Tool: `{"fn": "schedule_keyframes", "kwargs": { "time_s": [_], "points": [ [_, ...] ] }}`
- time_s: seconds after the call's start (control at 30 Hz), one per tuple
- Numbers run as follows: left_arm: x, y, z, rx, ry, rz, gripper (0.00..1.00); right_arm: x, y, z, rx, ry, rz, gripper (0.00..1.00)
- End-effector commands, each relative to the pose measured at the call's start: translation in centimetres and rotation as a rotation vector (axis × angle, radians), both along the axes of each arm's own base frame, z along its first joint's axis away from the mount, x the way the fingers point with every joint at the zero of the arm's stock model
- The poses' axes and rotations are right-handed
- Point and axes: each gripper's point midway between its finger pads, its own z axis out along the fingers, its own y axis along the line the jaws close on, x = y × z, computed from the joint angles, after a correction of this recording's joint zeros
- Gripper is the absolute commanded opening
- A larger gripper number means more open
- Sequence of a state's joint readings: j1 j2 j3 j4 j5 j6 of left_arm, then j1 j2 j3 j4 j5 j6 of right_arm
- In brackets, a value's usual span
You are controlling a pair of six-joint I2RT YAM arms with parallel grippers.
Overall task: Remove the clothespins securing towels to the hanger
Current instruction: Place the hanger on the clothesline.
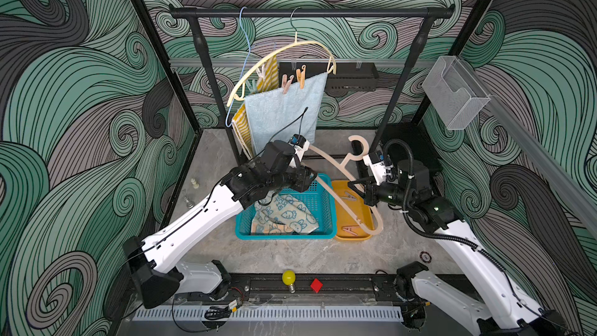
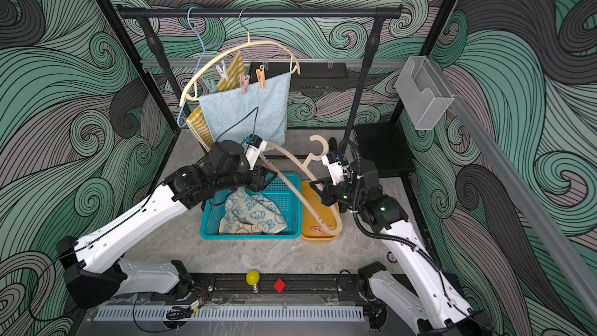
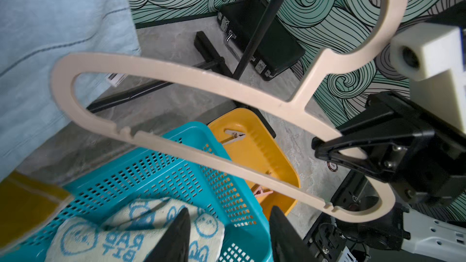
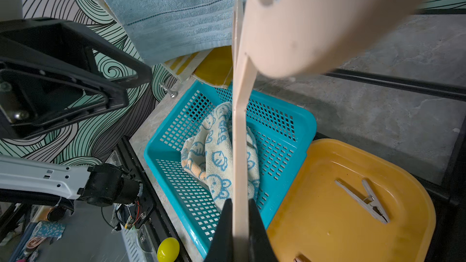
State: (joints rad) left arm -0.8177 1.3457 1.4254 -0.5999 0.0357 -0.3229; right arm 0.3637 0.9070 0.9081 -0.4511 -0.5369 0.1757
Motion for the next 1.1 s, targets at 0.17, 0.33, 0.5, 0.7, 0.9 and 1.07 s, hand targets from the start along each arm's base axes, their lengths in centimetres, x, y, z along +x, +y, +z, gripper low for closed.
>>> {"fn": "schedule_keyframes", "kwargs": {
  "time_s": [0.17,0.33,0.5,0.7,0.9,1.07],
  "points": [
    [2.1,-5.5,2.0,0.030,-0.134,-0.104,0.49,-1.1,0.4,-0.3,0.005,0.036,0.030,0.00],
    [2.4,-7.8,1.8,0.040,-0.144,-0.161,0.47,-0.9,0.5,-0.7,0.000,0.047,0.035,0.00],
    [2.6,-9.1,1.5,0.059,-0.153,-0.188,0.45,-0.7,0.8,-0.9,-0.006,0.055,0.044,0.00],
    [2.8,-10.1,0.8,0.088,-0.162,-0.224,0.43,-0.6,1.1,-0.9,0.003,0.064,0.058,0.00],
    [2.9,-10.6,-0.4,0.118,-0.155,-0.240,0.36,-0.5,1.3,-0.8,0.006,0.067,0.067,0.00],
    [2.8,-10.8,-1.2,0.144,-0.149,-0.253,0.33,-0.5,1.5,-0.5,0.014,0.065,0.077,0.00]
  ]
}}
